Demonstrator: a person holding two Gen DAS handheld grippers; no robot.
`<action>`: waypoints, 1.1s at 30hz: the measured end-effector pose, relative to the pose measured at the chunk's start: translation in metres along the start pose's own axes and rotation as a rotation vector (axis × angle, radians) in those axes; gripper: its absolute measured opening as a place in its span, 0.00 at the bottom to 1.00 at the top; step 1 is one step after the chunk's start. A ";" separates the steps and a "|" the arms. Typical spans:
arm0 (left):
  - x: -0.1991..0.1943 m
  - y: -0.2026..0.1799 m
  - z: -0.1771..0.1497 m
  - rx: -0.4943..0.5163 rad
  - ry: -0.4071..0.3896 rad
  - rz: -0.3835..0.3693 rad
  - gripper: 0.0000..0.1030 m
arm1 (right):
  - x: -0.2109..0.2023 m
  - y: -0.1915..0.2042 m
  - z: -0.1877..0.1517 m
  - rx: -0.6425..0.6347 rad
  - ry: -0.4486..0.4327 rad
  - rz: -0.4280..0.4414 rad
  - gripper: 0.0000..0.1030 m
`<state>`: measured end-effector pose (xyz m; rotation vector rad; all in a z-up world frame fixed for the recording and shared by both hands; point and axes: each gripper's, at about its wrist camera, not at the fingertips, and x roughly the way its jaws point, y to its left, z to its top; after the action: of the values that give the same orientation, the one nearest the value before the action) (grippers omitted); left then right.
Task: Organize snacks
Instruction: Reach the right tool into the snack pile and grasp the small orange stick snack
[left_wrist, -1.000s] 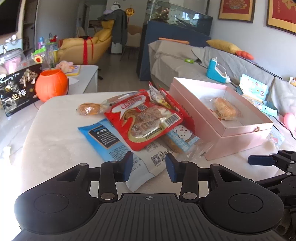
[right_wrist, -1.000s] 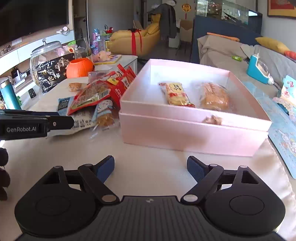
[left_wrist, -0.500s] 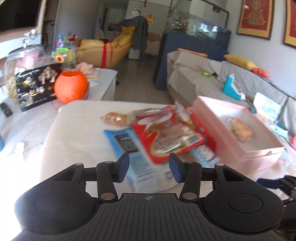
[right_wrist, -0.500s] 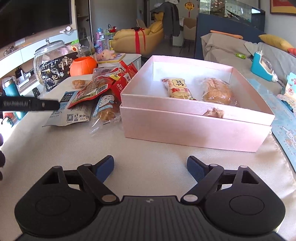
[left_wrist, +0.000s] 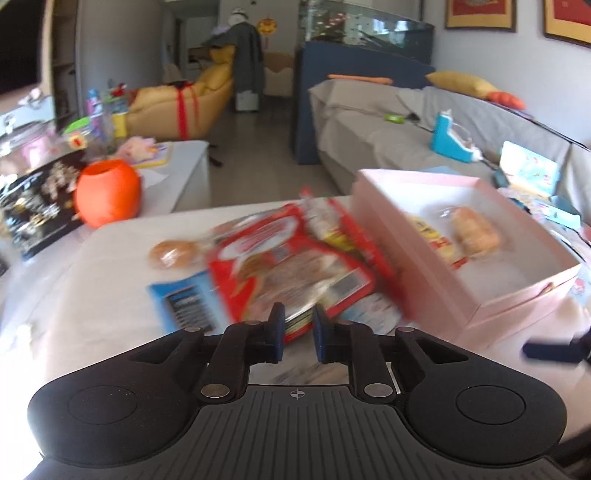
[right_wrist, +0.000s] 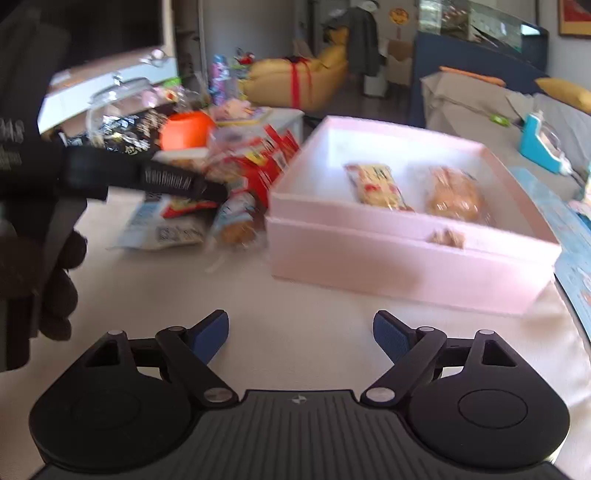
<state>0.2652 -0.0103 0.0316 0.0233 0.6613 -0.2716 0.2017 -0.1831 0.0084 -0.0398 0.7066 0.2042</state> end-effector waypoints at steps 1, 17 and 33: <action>-0.005 0.011 -0.007 -0.038 -0.001 -0.004 0.20 | -0.004 0.003 0.005 -0.024 -0.022 0.000 0.84; -0.053 0.102 -0.053 -0.302 -0.102 0.122 0.22 | 0.051 0.103 0.116 -0.120 0.032 0.160 0.74; -0.048 0.105 -0.057 -0.308 -0.061 0.130 0.22 | 0.137 0.138 0.138 -0.231 0.238 0.167 0.23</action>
<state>0.2215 0.1089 0.0086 -0.2351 0.6322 -0.0434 0.3637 -0.0101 0.0291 -0.2290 0.9212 0.4464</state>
